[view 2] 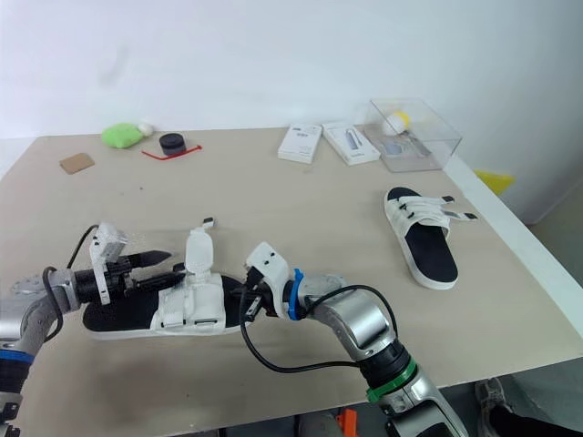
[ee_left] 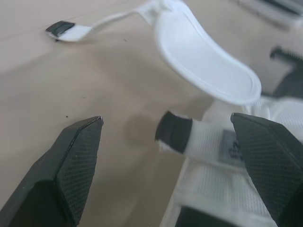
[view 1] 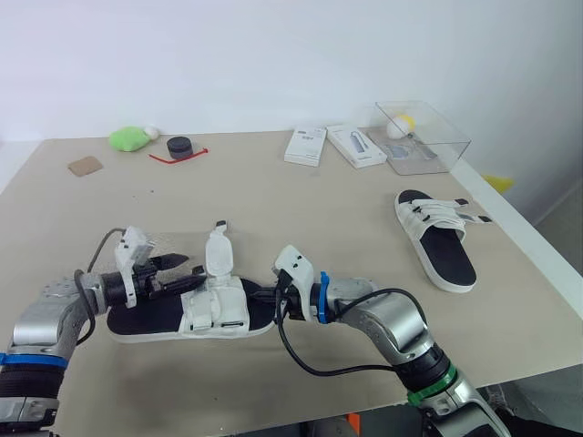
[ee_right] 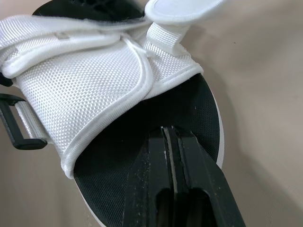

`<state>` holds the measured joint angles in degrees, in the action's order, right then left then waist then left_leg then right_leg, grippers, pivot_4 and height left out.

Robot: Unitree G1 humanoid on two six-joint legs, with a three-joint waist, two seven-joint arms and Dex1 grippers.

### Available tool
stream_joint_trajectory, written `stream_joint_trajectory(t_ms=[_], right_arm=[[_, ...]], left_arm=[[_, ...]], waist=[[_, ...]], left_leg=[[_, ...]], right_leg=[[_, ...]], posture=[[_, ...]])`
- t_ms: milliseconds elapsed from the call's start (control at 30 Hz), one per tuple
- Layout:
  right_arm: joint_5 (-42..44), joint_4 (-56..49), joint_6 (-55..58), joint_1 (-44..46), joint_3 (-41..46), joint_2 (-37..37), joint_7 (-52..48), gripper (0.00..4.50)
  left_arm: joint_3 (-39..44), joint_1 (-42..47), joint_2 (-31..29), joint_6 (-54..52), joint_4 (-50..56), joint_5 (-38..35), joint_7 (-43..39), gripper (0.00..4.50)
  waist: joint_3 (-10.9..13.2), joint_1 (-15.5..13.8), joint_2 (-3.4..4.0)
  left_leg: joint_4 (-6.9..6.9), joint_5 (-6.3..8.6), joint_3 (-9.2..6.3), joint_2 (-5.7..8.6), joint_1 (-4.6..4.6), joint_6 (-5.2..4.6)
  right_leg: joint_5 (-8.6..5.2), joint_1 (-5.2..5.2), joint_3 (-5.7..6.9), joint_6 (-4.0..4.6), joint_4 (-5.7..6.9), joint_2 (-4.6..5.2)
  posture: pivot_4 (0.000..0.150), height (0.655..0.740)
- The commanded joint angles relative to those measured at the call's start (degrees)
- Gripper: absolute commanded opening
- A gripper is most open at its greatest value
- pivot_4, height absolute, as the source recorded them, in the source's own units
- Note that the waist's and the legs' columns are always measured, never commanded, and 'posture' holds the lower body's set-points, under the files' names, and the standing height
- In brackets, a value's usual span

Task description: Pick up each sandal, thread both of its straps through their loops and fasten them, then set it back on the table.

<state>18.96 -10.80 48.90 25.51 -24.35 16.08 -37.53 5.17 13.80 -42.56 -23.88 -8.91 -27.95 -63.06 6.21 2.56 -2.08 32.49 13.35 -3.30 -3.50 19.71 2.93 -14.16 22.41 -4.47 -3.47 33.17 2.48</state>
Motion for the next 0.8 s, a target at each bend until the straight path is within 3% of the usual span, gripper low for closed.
stream_joint_trajectory(t_ms=[33, 200, 400, 633, 800], right_arm=[[-1.5, 2.8, 1.7, -0.3, 0.2, 0.9, 1.0, 0.0], [-1.3, 2.5, 1.9, -0.4, 0.4, 0.8, 1.2, 0.0], [-1.3, 2.7, 1.8, -0.3, 0.9, 0.8, 1.2, 0.0], [-1.2, 2.7, 1.9, -0.3, 1.1, 0.9, 1.2, 0.0], [-1.3, 2.9, 1.7, -0.2, 1.2, 0.9, 1.2, 0.0]], left_arm=[[0.2, 1.7, 0.1, -0.3, -2.2, 0.3, -1.2, 4.45], [5.9, 9.1, 1.7, -8.8, -5.6, -6.4, 1.3, 4.45], [14.2, 17.5, 1.8, -34.1, -9.3, -21.3, 5.1, 4.45], [13.4, 19.0, 3.9, -49.9, -12.1, -22.2, 13.4, 4.45], [16.5, 20.7, 8.7, -50.4, -12.9, -22.5, 20.1, 4.45]], waist=[[0.0, 0.0, 0.01], [0.1, 0.0, -0.09], [0.1, 0.2, -0.14], [0.1, 0.1, -0.13], [0.1, 0.1, -0.19]], left_leg=[[0.0, 0.0, 0.0, 0.0, 0.0, 0.0], [0.01, -0.02, -0.05, 0.0, 0.02, -0.04], [0.02, -0.11, -0.31, 0.02, 0.12, -0.18], [0.01, -0.11, -0.83, 0.19, 0.08, -0.18], [0.02, -0.17, -1.0, 0.32, 0.1, -0.07]], right_leg=[[0.0, 0.0, 0.0, 0.0, 0.0, 0.0], [0.0, -0.01, 0.01, -0.01, 0.01, -0.06], [0.11, -0.05, -0.02, -0.21, 0.1, -0.28], [0.18, -0.13, -0.11, -0.2, 0.43, -0.51], [0.18, -0.18, -0.13, -0.21, 0.43, -0.5]], posture=[[0.15, 0.74], [0.15, 0.74], [0.15, 0.74], [0.15, 0.74], [0.15, 0.74]])
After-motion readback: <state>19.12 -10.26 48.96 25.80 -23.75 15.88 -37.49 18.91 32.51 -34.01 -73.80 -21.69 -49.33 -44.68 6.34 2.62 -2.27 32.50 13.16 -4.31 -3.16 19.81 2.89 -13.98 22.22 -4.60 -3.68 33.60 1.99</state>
